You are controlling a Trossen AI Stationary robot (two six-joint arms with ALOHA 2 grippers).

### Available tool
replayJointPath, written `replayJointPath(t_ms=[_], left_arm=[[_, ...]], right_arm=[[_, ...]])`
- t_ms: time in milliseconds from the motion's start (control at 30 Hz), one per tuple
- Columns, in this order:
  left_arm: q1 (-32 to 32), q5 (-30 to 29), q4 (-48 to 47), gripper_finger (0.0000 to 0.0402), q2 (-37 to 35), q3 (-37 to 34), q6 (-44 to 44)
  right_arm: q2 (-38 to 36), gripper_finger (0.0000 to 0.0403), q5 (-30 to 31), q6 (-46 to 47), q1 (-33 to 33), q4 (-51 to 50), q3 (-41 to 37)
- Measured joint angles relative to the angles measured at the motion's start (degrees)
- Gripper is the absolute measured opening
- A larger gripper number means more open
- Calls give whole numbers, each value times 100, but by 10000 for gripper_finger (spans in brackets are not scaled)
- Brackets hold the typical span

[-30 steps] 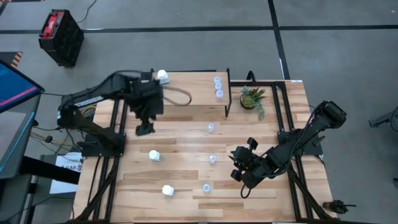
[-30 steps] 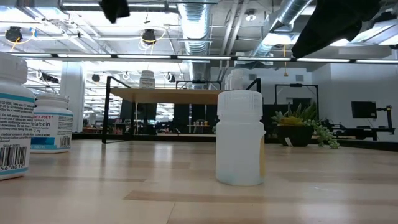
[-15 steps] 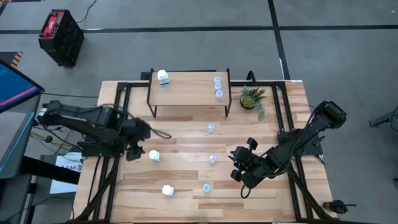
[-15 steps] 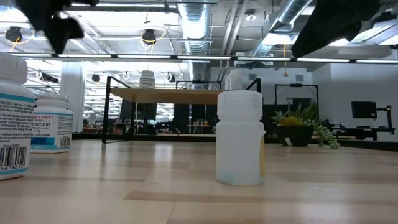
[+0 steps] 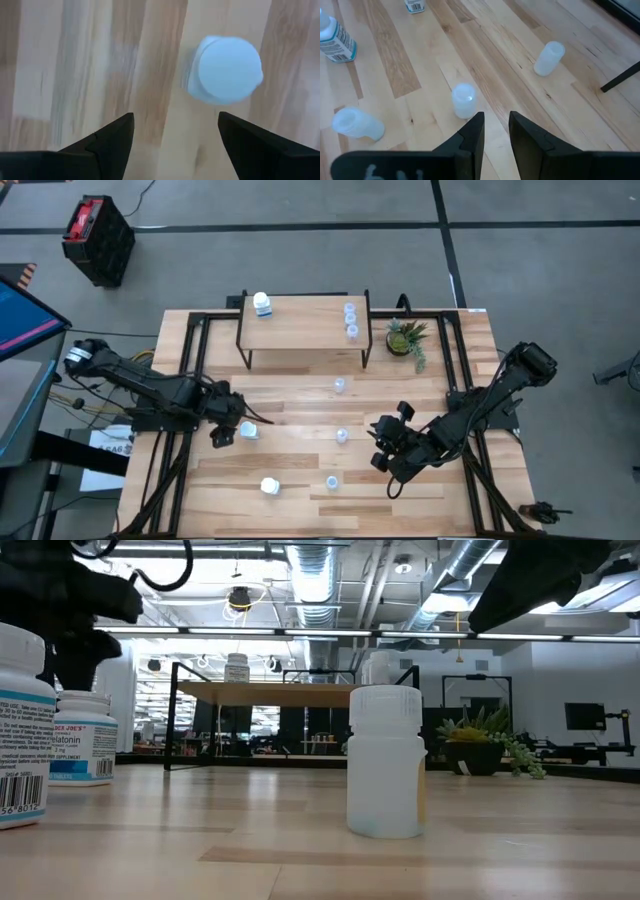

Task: Pick and place medicine bottles onto shelf by color
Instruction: Put the white pill bottle on the shelf aligned with the other white pill bottle

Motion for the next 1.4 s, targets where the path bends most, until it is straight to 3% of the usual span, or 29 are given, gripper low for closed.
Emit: replayJointPath(t_ms=[667,1100,1400], left_arm=[[-38,77,1707,274,1524,-87,759],[-35,-336,1873,274,1568,-24,36],[-34,-497,2098,274,1568,-24,14]], right_arm=[[2,111,2,0,-2,-72,0],[2,111,0,0,-1,-72,0],[2,111,-136,2,0,-70,0]])
